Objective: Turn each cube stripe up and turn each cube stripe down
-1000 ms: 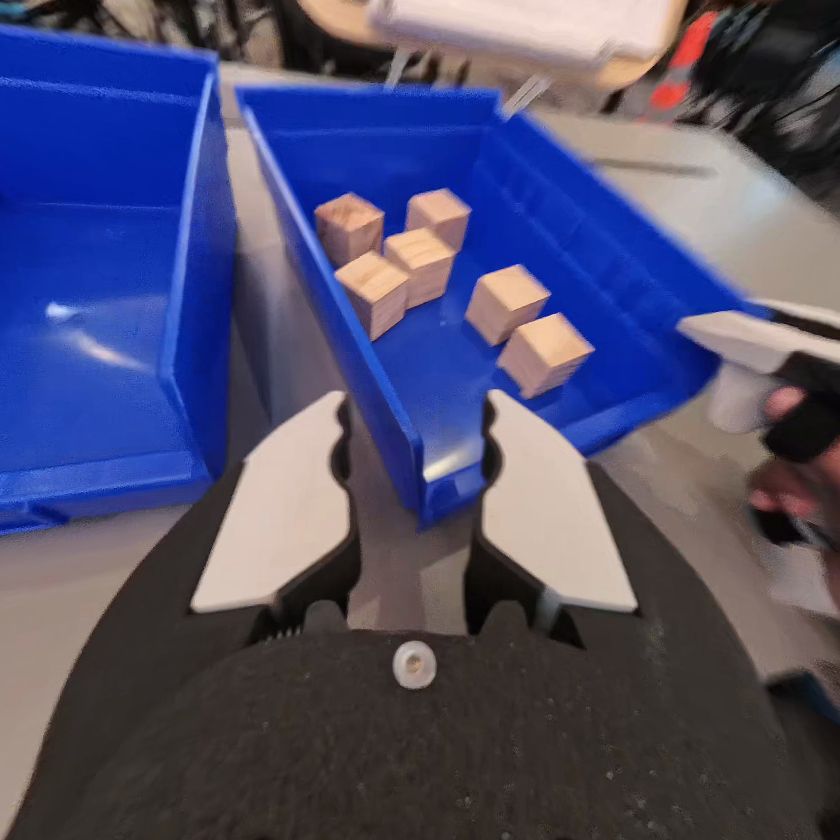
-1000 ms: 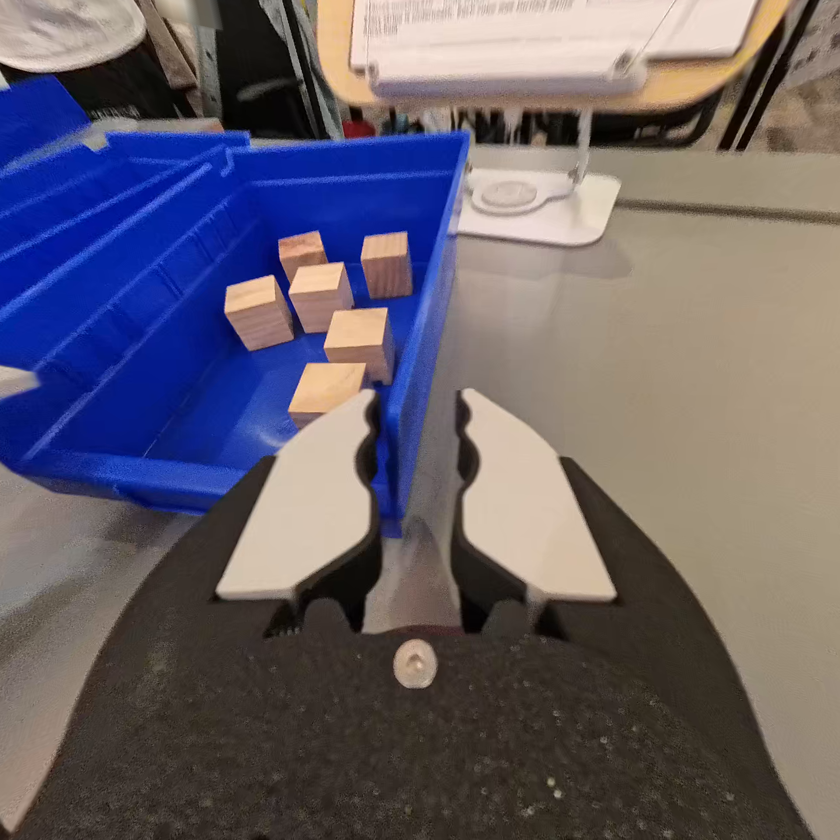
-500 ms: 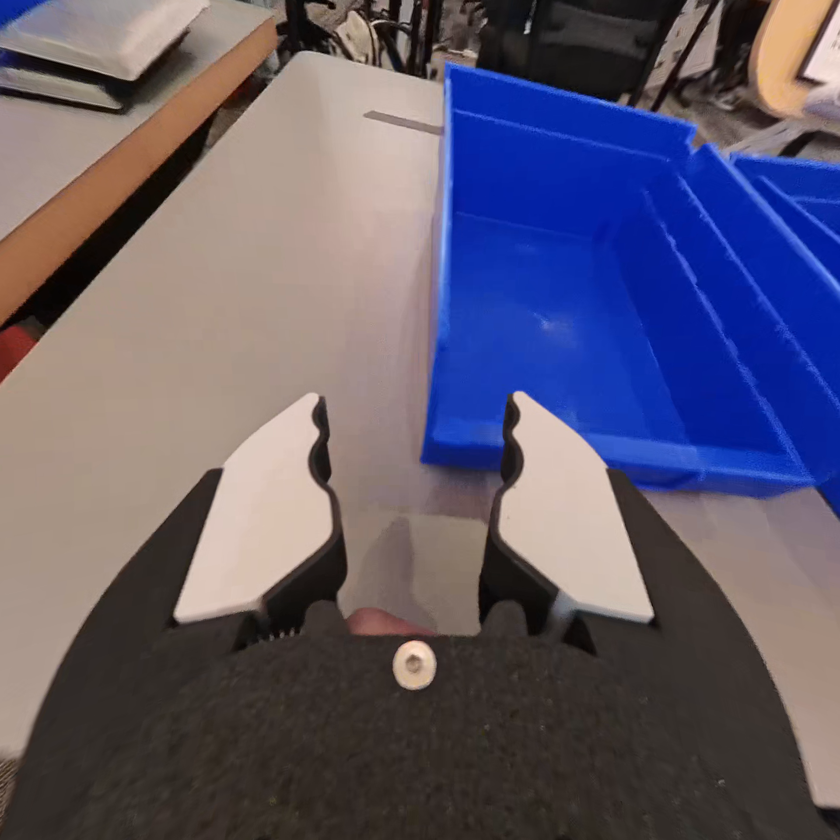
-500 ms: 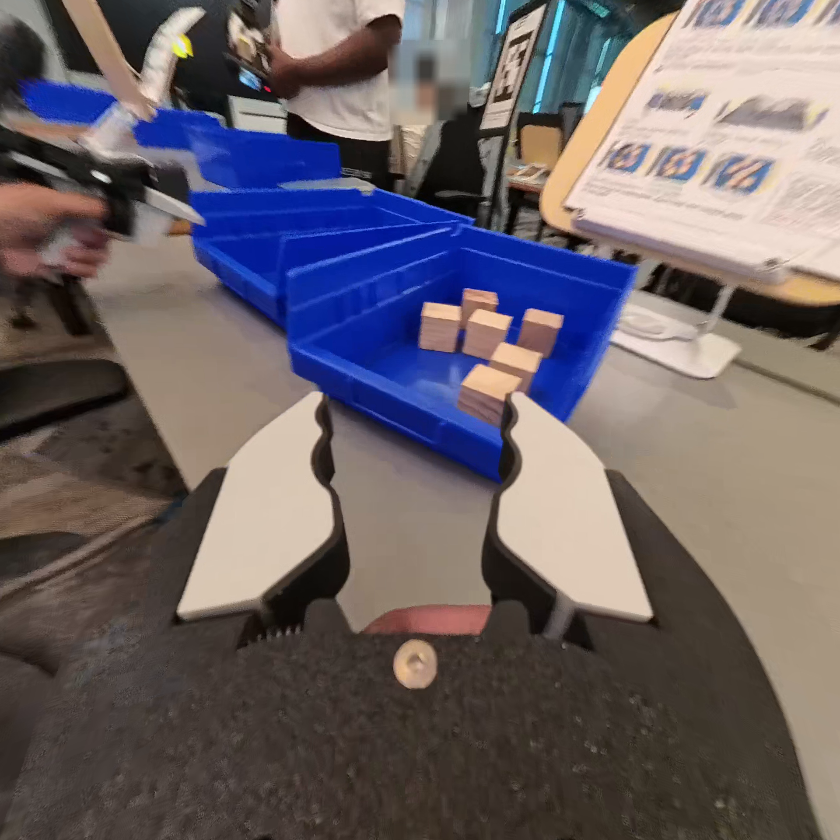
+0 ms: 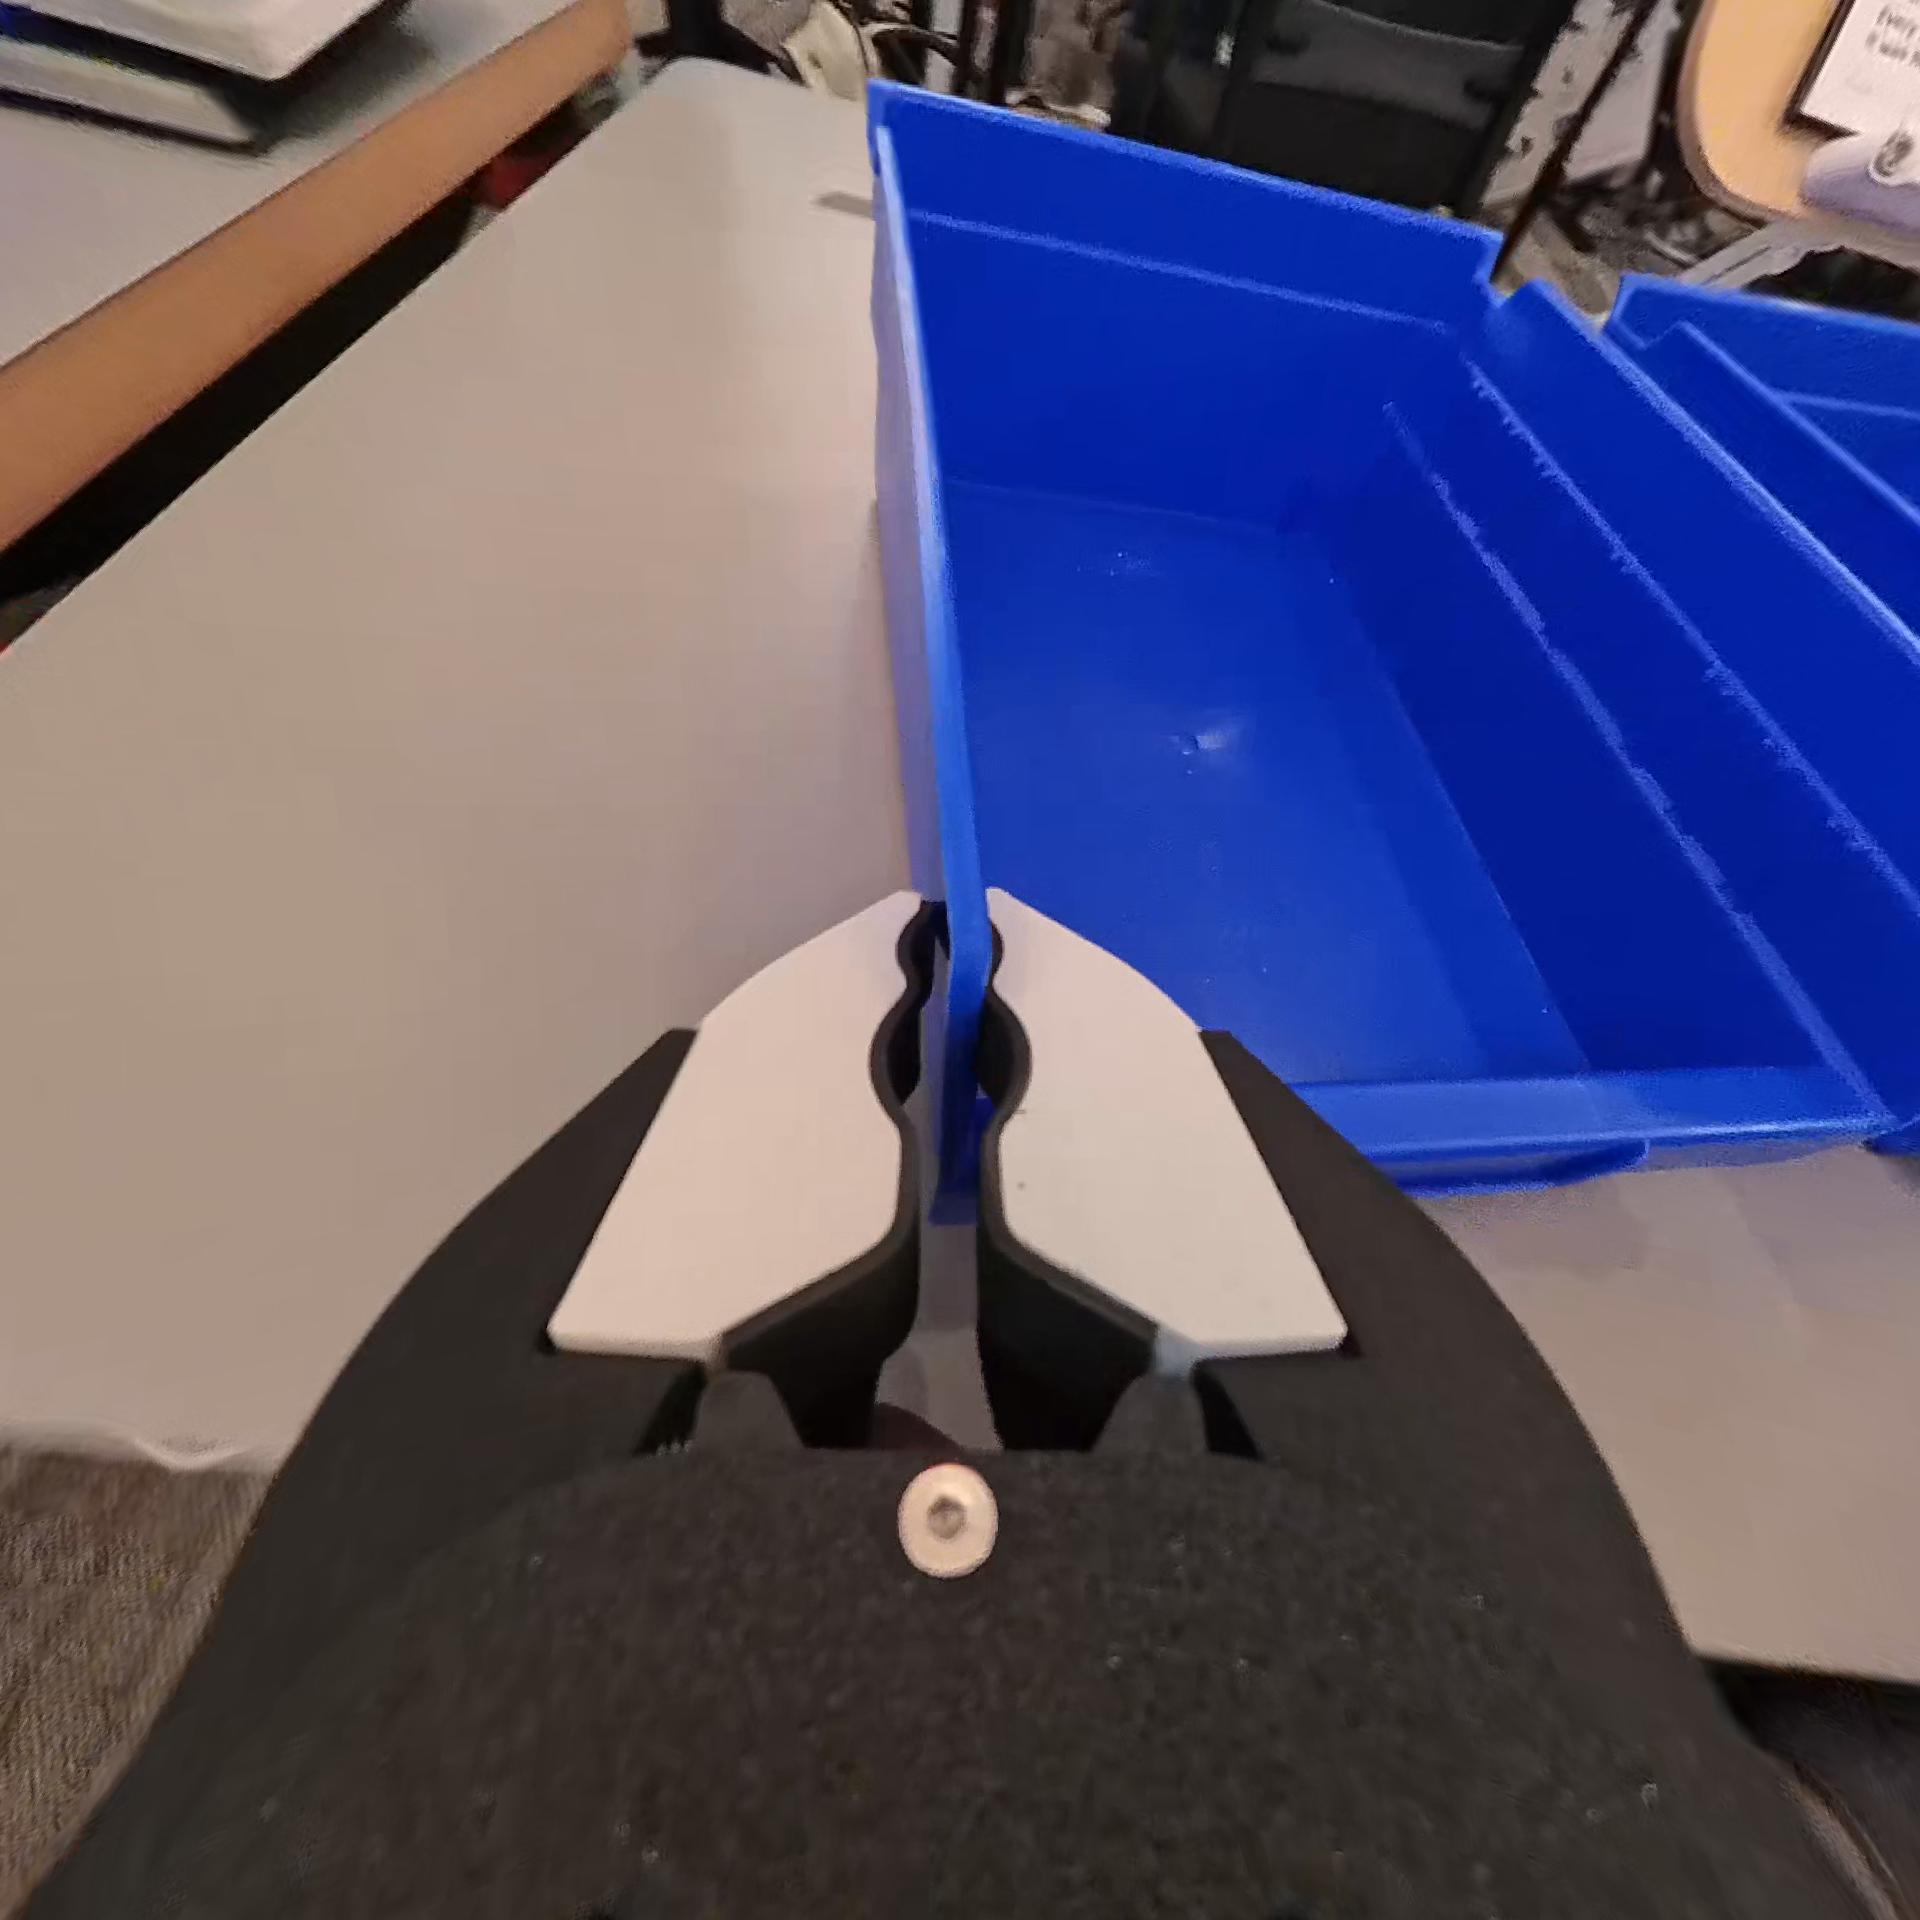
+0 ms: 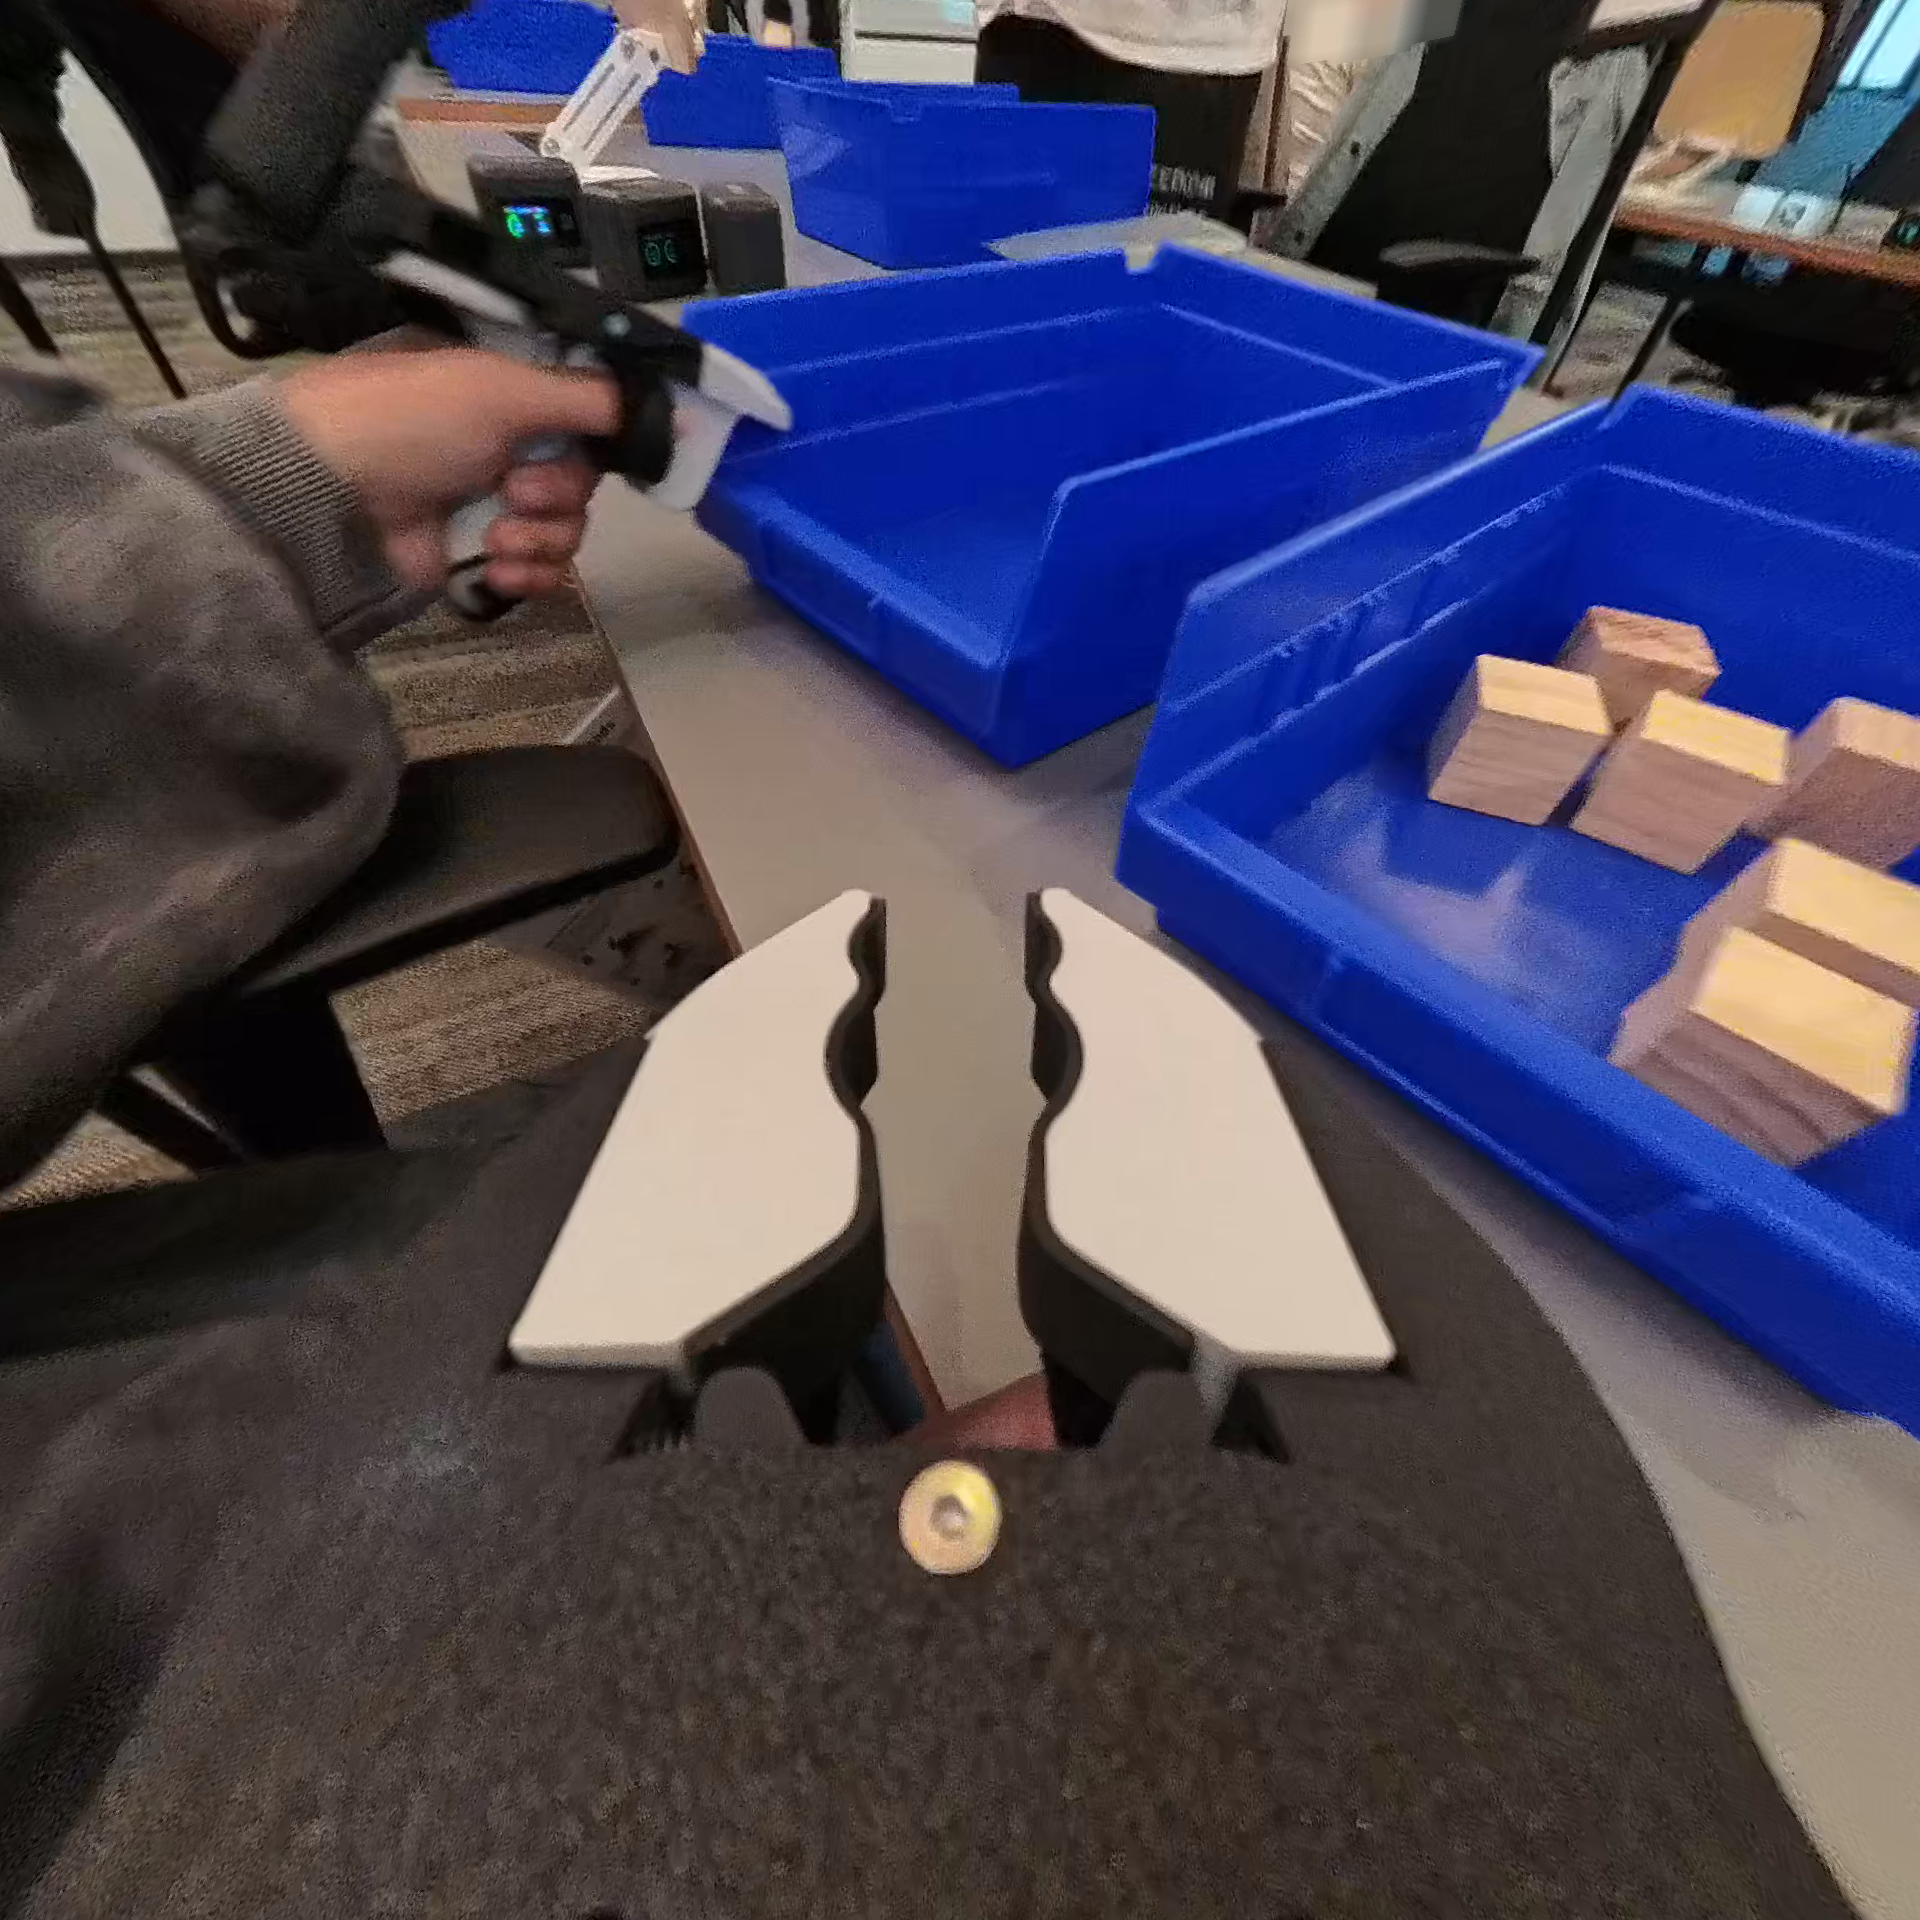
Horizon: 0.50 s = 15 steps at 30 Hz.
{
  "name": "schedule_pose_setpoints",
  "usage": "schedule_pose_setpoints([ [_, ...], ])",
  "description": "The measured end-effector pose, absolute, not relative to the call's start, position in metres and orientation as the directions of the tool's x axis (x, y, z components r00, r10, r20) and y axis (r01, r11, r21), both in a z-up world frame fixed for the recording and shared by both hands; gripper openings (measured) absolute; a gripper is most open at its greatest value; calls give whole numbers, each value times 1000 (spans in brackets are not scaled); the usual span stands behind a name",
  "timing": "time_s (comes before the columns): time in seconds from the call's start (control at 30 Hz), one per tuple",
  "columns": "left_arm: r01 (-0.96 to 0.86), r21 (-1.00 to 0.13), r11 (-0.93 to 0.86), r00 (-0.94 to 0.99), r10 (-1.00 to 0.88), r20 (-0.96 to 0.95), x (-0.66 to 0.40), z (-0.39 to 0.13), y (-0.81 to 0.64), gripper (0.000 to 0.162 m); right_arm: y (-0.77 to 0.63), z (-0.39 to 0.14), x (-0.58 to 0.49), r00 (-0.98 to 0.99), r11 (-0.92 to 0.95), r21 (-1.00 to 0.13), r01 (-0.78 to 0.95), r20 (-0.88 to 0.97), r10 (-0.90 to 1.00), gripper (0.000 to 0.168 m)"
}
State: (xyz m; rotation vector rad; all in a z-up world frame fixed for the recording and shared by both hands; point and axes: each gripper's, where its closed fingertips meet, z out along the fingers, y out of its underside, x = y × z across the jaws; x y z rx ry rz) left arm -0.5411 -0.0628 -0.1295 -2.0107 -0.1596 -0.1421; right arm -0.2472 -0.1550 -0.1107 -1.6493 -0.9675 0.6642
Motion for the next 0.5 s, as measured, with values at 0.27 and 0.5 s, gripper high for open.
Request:
schedule_pose_setpoints([
  [0.27, 178, -902, -393, 982, 123, 140, -523, -129, -141, 7, -116, -116, -340, 646, -277, -941, 194, -90, 758, 43],
  [0.5, 133, -954, -269, 976, 200, 79, -518, -107, -156, 7, -72, -109, -354, 785, -308, -941, 140, -84, 613, 6],
])
